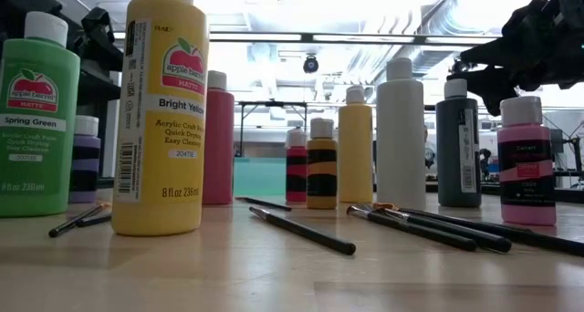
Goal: Pick & Place Paint Supplies
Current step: Put the violet paint bottle into the green bin
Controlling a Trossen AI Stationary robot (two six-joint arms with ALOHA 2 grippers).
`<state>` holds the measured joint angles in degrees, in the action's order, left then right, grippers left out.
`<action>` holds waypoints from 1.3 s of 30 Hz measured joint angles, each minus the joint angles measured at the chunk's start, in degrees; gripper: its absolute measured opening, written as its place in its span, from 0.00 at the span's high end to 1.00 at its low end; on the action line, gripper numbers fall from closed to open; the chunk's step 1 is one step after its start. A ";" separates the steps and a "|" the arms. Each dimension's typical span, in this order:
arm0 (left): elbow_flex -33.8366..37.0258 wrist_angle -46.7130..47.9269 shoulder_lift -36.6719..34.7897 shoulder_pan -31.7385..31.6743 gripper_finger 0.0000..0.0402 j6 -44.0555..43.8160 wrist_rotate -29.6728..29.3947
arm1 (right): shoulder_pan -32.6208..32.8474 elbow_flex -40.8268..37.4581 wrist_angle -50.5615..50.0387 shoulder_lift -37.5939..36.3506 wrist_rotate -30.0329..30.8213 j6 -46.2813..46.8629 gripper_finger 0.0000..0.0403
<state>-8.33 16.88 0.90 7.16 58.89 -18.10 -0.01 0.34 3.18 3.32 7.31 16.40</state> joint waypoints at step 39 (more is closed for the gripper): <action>-19.39 13.58 15.65 -0.01 0.47 -59.04 -7.66 | 0.00 0.00 0.00 0.01 0.00 0.00 0.41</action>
<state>-27.72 30.47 16.55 7.14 -0.14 -25.75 -0.01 0.34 3.18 3.33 7.31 16.40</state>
